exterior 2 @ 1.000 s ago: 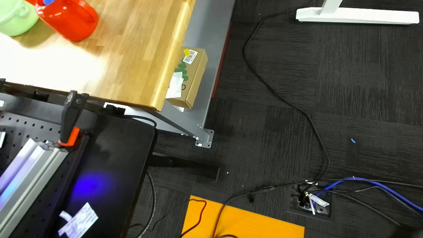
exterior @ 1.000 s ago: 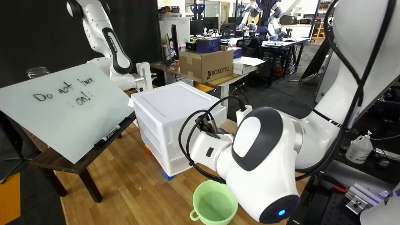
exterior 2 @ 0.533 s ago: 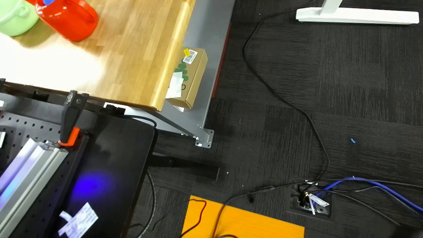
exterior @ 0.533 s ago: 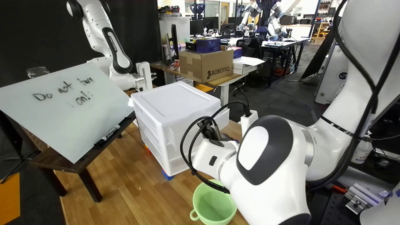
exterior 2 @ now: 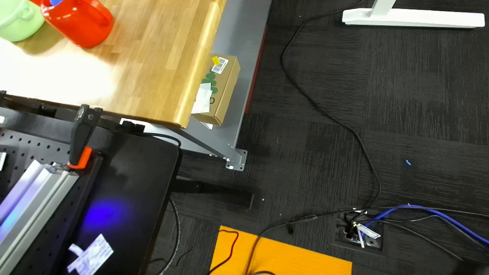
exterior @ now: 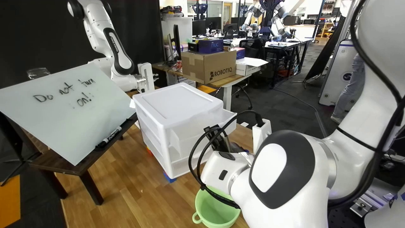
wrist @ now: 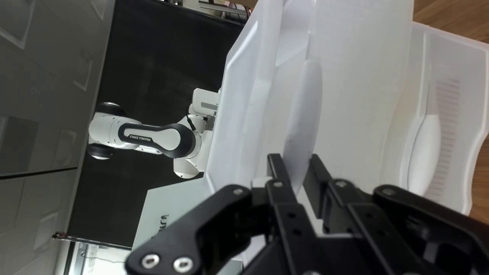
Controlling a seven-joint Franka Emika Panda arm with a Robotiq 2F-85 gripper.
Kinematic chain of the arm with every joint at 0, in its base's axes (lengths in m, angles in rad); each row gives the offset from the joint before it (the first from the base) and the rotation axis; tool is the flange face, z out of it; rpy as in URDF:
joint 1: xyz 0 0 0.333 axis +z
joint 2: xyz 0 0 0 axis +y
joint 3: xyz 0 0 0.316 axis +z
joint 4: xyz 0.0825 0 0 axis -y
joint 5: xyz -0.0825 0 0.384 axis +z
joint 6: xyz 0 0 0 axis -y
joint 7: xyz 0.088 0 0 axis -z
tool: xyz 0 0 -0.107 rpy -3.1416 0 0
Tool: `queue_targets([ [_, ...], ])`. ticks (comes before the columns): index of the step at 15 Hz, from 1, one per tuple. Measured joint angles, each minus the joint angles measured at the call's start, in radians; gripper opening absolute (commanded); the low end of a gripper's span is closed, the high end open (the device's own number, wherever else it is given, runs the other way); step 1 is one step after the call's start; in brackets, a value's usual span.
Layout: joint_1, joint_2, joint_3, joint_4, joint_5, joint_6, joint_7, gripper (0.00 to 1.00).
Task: Open the top drawer
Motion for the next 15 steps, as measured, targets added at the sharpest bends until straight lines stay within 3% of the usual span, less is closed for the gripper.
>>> queue_targets([
  [15, 0.083, 0.0, 0.074, -0.098, 0.093, -0.19, 0.209, 0.05],
])
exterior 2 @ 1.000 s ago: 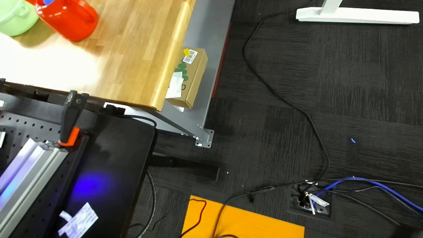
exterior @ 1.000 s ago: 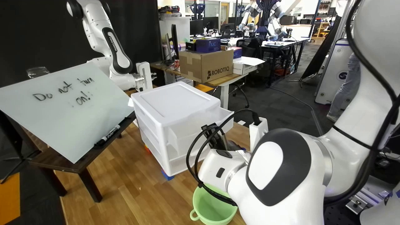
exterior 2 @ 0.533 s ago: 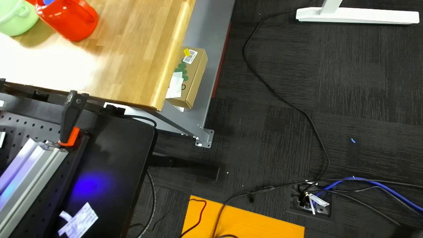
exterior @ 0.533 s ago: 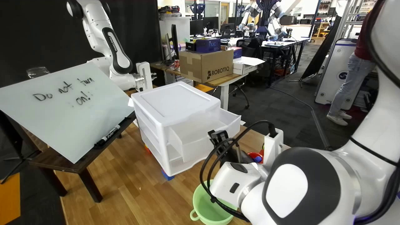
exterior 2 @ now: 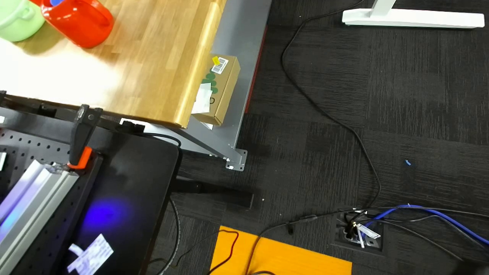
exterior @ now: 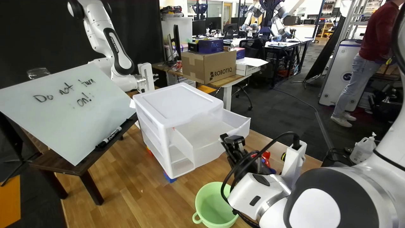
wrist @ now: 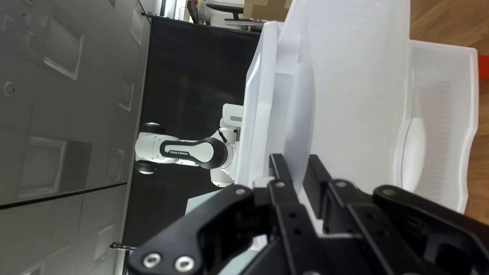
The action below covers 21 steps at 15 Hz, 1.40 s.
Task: Open the top drawer
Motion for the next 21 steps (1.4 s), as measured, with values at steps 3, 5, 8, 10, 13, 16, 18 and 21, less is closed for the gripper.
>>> queue_targets([
  [3, 0.0, 0.0, 0.002, -0.007, 0.0, -0.004, 0.014, 0.05],
  [5, 0.001, 0.0, 0.003, -0.011, 0.0, -0.006, 0.024, 0.05],
  [8, 0.004, 0.004, 0.011, -0.023, 0.005, -0.019, 0.054, 0.05],
  [10, 0.005, 0.008, 0.024, -0.034, 0.015, -0.039, 0.082, 0.44],
  [13, 0.008, 0.009, 0.033, -0.041, 0.027, -0.048, 0.103, 0.4],
  [16, 0.008, 0.01, 0.032, -0.04, 0.027, -0.048, 0.103, 0.44],
  [18, 0.008, 0.01, 0.032, -0.04, 0.027, -0.048, 0.103, 0.44],
  [21, 0.008, 0.01, 0.032, -0.04, 0.027, -0.048, 0.103, 0.44],
])
